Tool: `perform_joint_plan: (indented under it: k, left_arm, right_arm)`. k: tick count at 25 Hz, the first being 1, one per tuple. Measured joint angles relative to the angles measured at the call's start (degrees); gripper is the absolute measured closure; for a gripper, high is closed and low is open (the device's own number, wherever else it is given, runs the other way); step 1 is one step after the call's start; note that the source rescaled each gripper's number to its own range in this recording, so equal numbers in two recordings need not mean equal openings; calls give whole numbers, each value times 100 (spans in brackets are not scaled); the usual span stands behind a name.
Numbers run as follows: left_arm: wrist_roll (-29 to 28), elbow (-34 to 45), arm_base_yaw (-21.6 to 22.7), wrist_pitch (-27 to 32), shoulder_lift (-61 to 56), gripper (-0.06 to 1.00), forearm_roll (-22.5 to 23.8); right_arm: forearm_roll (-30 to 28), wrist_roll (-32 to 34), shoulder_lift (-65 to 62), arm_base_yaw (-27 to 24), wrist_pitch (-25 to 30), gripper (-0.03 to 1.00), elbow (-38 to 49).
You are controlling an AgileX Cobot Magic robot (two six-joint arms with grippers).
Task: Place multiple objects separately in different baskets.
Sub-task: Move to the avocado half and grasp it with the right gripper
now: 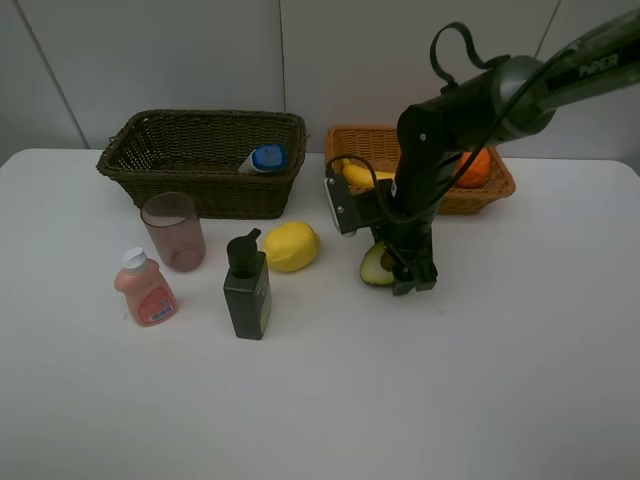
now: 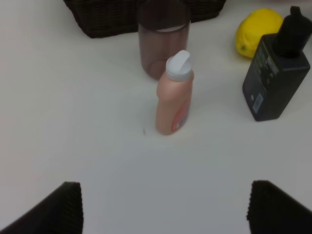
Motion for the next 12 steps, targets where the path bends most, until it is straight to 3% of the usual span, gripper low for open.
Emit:
perform_joint_plan:
  k: [4, 12]
  left_arm:
    - [0, 0, 0, 0, 0, 4, 0]
    - [0, 0, 0, 0, 0, 4, 0]
  right_arm:
    - [0, 0, 0, 0, 11, 50, 0]
    - [0, 0, 0, 0, 132, 50, 0]
